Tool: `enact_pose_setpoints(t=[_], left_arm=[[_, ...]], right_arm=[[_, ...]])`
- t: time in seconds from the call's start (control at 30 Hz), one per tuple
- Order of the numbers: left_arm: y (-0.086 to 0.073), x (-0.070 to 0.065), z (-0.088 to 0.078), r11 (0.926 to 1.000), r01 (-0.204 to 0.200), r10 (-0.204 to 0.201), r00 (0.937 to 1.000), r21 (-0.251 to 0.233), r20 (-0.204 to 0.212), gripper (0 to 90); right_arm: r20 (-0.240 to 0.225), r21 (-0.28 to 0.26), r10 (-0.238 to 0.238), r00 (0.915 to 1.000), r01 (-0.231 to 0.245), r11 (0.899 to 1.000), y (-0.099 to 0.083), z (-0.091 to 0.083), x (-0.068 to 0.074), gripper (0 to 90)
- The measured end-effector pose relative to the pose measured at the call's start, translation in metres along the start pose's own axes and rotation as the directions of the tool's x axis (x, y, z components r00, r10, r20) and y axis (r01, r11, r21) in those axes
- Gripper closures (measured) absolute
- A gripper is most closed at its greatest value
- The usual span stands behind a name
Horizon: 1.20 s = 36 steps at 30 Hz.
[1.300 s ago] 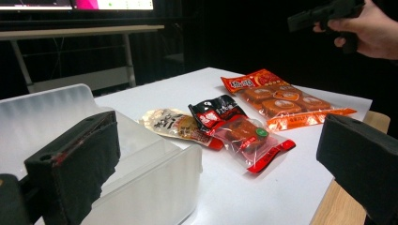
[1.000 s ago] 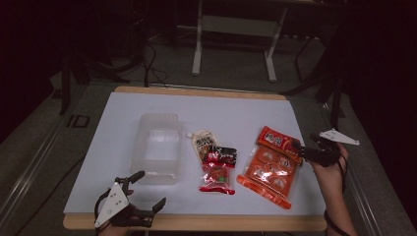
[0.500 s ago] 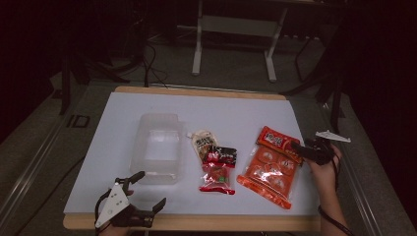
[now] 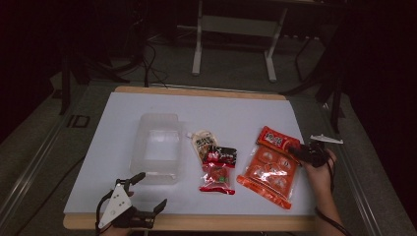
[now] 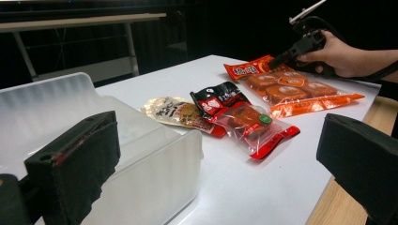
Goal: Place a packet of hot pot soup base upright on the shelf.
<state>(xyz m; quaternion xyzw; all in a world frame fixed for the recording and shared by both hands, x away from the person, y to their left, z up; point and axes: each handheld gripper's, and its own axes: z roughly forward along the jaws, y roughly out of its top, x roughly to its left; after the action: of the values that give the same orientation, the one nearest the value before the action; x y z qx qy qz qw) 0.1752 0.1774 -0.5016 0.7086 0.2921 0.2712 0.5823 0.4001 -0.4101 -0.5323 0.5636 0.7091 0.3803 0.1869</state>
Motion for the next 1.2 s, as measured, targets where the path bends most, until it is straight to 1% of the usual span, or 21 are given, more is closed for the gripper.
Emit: enact_pose_setpoints(t=[0.03, 0.07, 0.13, 0.2, 0.23, 0.27, 0.33, 0.4, 0.43, 0.47, 0.53, 0.57, 0.67, 0.83, 0.9, 1.0, 1.2], left_arm=[[0.000, 0.000, 0.000, 1.0000, 0.001, -0.001, 1.0000, 0.000, 0.001, 0.3], [0.000, 0.000, 0.000, 1.0000, 0.001, -0.001, 1.0000, 0.000, 0.002, 0.3], [0.000, 0.000, 0.000, 1.0000, 0.001, -0.001, 1.0000, 0.002, 0.002, 0.3], [0.000, 0.000, 0.000, 1.0000, 0.001, -0.001, 1.0000, 0.001, 0.004, 0.3], [0.000, 0.000, 0.000, 1.0000, 0.000, 0.000, 1.0000, 0.001, 0.003, 0.3], [0.000, 0.000, 0.000, 1.0000, 0.000, 0.000, 1.0000, 0.001, 0.003, 0.3], [0.000, 0.000, 0.001, 1.0000, 0.001, -0.001, 1.0000, 0.003, 0.003, 0.3], [0.000, 0.000, 0.001, 1.0000, 0.000, 0.000, 1.0000, 0.004, 0.002, 0.3], [0.000, 0.000, 0.001, 1.0000, 0.001, -0.001, 1.0000, 0.004, 0.003, 0.3], [0.000, 0.000, 0.001, 1.0000, 0.001, -0.001, 1.0000, 0.003, 0.004, 0.3], [0.000, 0.000, 0.001, 1.0000, -0.002, 0.002, 1.0000, 0.004, 0.003, 0.3], [0.000, 0.000, 0.001, 1.0000, -0.003, 0.003, 1.0000, 0.004, 0.003, 0.3], [0.001, 0.000, 0.000, 1.0000, -0.003, 0.003, 1.0000, 0.002, 0.002, 0.3], [0.001, 0.001, 0.001, 1.0000, 0.004, -0.004, 1.0000, 0.000, 0.003, 0.3], [0.001, 0.001, 0.001, 1.0000, 0.002, -0.002, 1.0000, -0.001, 0.002, 0.3], [0.001, 0.001, 0.001, 1.0000, 0.003, -0.003, 1.0000, -0.002, 0.002, 0.3], [0.001, 0.001, 0.001, 1.0000, 0.003, -0.003, 1.0000, -0.003, 0.001, 0.3]], right_arm=[[0.000, -0.004, 0.001, 1.0000, -0.001, 1.000, -0.001, 0.001, 0.001, 38.9], [0.001, -0.002, -0.005, 1.0000, 0.005, 1.000, -0.001, 0.001, 0.002, 41.6], [-0.022, -0.002, 0.001, 0.9997, -0.001, 1.000, 0.000, 0.000, 0.002, 47.7], [-0.023, 0.007, -0.015, 0.9996, 0.015, 1.000, -0.001, 0.001, 0.005, 54.1], [-0.021, 0.011, -0.021, 0.9995, 0.022, 1.000, -0.001, 0.002, 0.007, 55.2], [-0.018, 0.014, -0.029, 0.9994, 0.029, 0.999, 0.000, 0.002, 0.008, 58.1], [-0.012, 0.021, -0.038, 0.9992, 0.038, 0.999, 0.001, 0.002, 0.010, 66.6], [-0.021, 0.027, -0.052, 0.9985, 0.052, 0.998, 0.003, 0.001, 0.014, 78.5], [-0.019, 0.032, -0.052, 0.9984, 0.053, 0.998, 0.003, 0.001, 0.016, 82.4], [-0.013, 0.048, -0.061, 0.9980, 0.062, 0.997, 0.004, 0.001, 0.019, 84.9], [0.000, 0.065, -0.078, 0.9969, 0.078, 0.995, 0.006, 0.001, 0.022, 86.9], [0.004, 0.072, -0.075, 0.9972, 0.074, 0.995, 0.008, 0.000, 0.023, 87.4], [0.000, 0.064, -0.058, 0.9983, 0.058, 0.996, 0.010, -0.004, 0.024, 88.0], [0.024, 0.045, -0.076, 0.9968, 0.074, 0.996, 0.015, -0.013, 0.031, 88.4], [0.025, 0.027, -0.069, 0.9973, 0.068, 0.997, 0.016, -0.017, 0.033, 88.5], [0.026, 0.000, -0.078, 0.9966, 0.078, 0.997, 0.020, -0.025, 0.037, 88.6], [0.028, -0.054, -0.118, 0.9926, 0.119, 0.991, 0.030, -0.042, 0.048, 88.6]])
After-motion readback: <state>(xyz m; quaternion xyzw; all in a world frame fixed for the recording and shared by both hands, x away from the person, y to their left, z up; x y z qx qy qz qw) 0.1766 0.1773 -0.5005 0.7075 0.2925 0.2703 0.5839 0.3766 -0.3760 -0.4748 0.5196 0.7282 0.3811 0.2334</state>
